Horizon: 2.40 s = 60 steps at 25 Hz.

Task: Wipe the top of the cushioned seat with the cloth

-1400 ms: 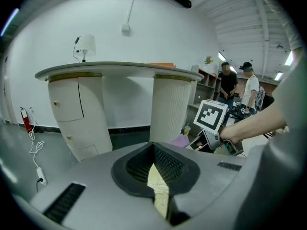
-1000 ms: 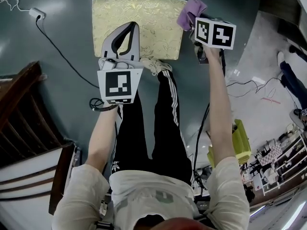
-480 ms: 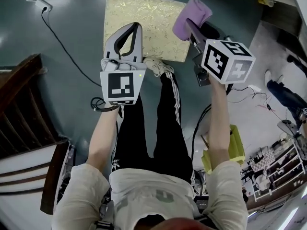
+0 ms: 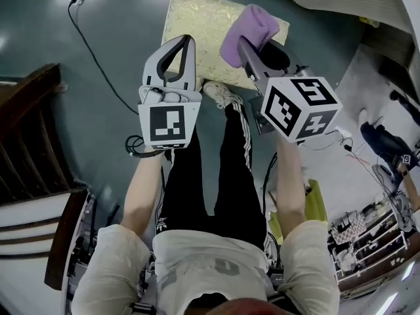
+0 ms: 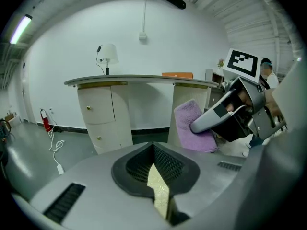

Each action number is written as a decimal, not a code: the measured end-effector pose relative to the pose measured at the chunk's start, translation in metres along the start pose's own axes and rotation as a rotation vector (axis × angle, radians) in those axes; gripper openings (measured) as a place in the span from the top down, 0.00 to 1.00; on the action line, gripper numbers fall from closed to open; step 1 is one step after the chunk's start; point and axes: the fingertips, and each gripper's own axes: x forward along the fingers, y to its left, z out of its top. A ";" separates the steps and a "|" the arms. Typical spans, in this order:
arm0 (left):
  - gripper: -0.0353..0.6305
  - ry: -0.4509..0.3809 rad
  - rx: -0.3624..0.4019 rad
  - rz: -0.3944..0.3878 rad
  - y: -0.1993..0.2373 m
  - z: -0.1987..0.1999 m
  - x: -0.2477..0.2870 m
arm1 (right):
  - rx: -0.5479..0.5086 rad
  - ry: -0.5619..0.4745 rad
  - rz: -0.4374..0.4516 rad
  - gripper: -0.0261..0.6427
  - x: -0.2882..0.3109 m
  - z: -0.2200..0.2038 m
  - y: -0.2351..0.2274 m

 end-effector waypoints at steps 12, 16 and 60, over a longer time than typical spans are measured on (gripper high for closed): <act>0.94 0.066 -0.018 0.091 0.060 -0.061 -0.031 | -0.044 0.153 0.169 0.83 0.131 -0.067 0.075; 0.94 0.091 -0.010 0.097 0.072 -0.078 -0.042 | -0.025 0.202 0.142 0.83 0.166 -0.094 0.077; 0.94 0.067 0.101 -0.095 -0.059 -0.026 0.022 | 0.152 0.272 -0.235 0.83 0.004 -0.157 -0.160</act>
